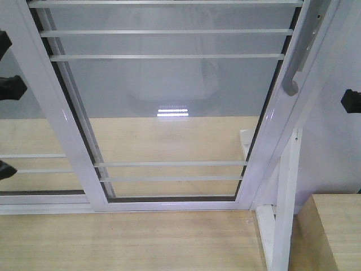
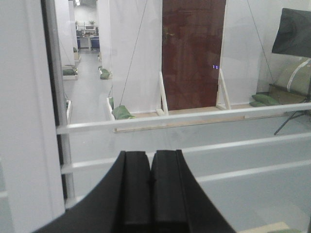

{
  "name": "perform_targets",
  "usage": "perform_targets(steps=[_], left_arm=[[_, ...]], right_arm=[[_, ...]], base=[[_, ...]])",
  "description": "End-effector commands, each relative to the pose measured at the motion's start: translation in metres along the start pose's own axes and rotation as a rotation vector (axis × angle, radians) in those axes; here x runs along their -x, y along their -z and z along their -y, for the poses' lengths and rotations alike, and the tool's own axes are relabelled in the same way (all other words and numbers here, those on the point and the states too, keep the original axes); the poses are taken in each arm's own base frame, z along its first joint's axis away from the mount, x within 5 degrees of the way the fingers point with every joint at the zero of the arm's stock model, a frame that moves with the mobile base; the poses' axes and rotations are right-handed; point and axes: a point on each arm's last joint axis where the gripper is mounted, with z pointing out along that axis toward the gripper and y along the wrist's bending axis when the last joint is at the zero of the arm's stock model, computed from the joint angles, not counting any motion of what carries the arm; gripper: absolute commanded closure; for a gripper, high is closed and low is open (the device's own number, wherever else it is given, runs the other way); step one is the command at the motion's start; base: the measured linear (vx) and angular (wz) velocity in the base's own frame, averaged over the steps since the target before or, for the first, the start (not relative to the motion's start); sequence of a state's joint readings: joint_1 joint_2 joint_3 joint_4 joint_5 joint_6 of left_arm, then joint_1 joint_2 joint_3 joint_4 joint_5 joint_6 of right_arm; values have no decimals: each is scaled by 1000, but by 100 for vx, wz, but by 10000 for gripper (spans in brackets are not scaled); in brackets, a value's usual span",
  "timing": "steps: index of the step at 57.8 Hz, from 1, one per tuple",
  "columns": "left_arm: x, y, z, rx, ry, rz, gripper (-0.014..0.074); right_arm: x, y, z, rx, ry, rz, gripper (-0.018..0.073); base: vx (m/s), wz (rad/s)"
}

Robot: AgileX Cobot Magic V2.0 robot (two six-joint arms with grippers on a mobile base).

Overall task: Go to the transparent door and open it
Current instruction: 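Raise both arms and open both grippers toward the door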

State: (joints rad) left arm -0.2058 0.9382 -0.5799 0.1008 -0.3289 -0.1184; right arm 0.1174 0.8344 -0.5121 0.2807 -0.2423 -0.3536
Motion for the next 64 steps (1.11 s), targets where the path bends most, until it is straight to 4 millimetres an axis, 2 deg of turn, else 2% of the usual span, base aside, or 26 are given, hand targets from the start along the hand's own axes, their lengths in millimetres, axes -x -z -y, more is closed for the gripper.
perform_targets(steps=[1, 8, 23, 35, 44, 59, 64], left_arm=[[24, -10, 2, -18, 10, 180, 594], [22, -16, 2, -26, 12, 212, 594], [21, -16, 2, -27, 10, 208, 591], [18, -16, 2, -25, 3, 172, 527], [15, -17, 2, -21, 3, 141, 413], [6, -17, 1, -9, 3, 44, 88], [6, -17, 1, -9, 3, 40, 22]], right_arm=[[21, -6, 5, -52, 3, 152, 564], [19, -8, 4, -50, 3, 139, 562], [19, -8, 4, -49, 3, 135, 550], [19, -8, 4, -48, 5, 136, 484], [19, -8, 4, -48, 5, 136, 383], [18, -9, 4, -45, 0, 125, 127], [18, -9, 5, -51, -17, 125, 85]], base=[[0, 0], [0, 0], [0, 0], [0, 0], [0, 0], [0, 0], [0, 0]])
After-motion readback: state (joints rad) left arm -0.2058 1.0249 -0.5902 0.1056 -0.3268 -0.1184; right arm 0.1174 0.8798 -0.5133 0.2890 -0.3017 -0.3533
